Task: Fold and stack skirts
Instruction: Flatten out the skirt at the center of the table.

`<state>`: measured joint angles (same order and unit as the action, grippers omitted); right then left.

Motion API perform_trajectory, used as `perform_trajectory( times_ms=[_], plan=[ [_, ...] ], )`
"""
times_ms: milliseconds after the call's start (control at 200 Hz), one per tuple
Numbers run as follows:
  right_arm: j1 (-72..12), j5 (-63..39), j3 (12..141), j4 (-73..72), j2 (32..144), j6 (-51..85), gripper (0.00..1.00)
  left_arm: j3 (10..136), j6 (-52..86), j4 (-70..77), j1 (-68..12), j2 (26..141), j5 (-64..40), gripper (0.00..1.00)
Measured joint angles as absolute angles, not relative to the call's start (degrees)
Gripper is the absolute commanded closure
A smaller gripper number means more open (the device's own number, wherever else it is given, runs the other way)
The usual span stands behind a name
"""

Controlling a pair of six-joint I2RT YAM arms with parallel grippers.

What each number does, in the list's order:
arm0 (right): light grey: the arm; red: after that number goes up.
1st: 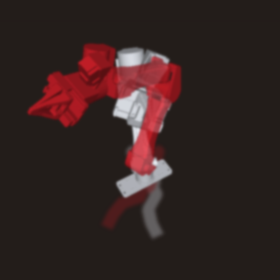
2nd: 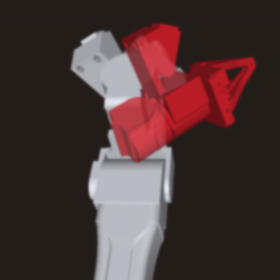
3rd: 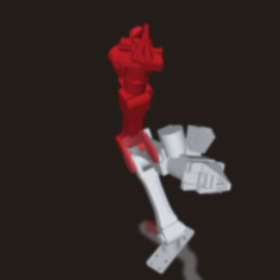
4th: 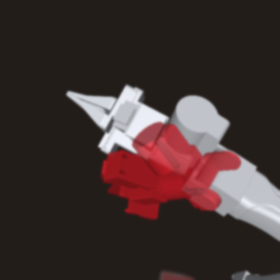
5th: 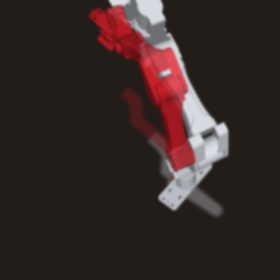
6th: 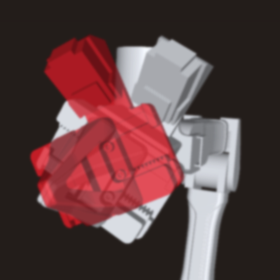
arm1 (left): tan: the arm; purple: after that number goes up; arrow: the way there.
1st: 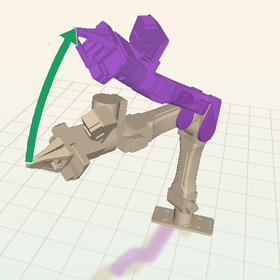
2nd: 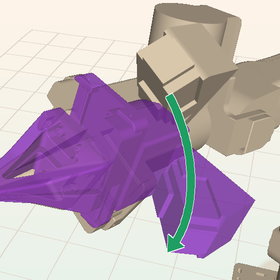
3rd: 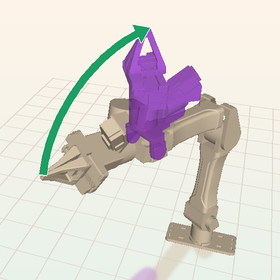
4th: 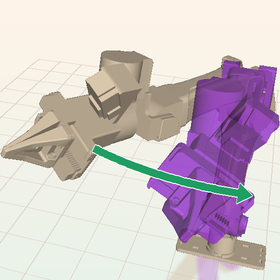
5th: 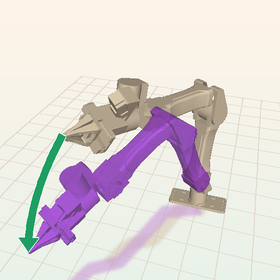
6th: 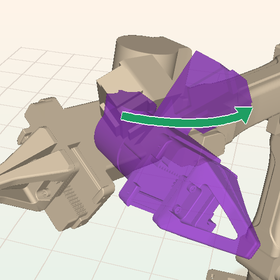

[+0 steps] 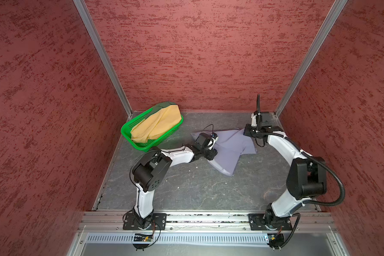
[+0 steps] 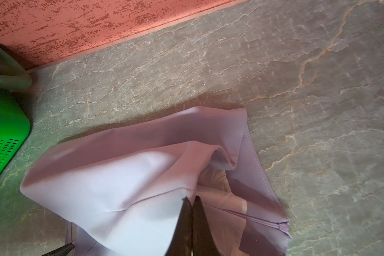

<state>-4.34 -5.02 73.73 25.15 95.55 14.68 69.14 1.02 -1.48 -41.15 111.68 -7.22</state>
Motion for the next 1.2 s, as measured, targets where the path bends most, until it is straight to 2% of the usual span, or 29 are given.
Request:
perform_trajectory(
  times_ms=[155, 351, 521, 566, 706, 741, 1017, 1197],
  plan=[
    [-4.34, -4.86, 73.73, 25.17, 95.07, 14.52, 1.00, 71.07, 1.72, -2.20, -41.12, 114.65, -6.83, 0.47],
    [-4.34, -4.62, 73.73, 25.19, 94.59, 14.41, 1.00, 71.13, 3.07, -3.95, -40.95, 115.09, -4.75, 0.41],
    [-4.34, -4.54, 73.73, 25.28, 94.59, 14.15, 1.00, 71.16, 4.25, -4.21, -40.49, 115.09, -3.40, 0.44],
    [-4.34, -4.54, 73.73, 25.23, 94.59, 14.09, 1.00, 71.18, 4.43, -4.23, -40.45, 115.11, -3.31, 0.49],
    [-4.34, -4.56, 73.73, 25.21, 94.37, 14.06, 1.00, 73.08, 5.17, -4.38, -40.34, 116.09, -2.98, 0.92],
    [-4.34, -4.60, 73.73, 25.19, 94.15, 14.09, 1.00, 73.47, 5.34, -4.27, -40.34, 116.38, -2.96, 1.00],
    [-4.16, -5.02, 73.76, 25.04, 92.09, 14.09, 1.00, 73.23, 5.52, -4.25, -39.97, 116.42, -1.23, 1.00],
    [-3.31, -5.06, 74.74, 25.15, 90.85, 14.06, 1.00, 67.68, 5.08, -5.67, -38.76, 109.12, 3.40, 1.00]
  ],
)
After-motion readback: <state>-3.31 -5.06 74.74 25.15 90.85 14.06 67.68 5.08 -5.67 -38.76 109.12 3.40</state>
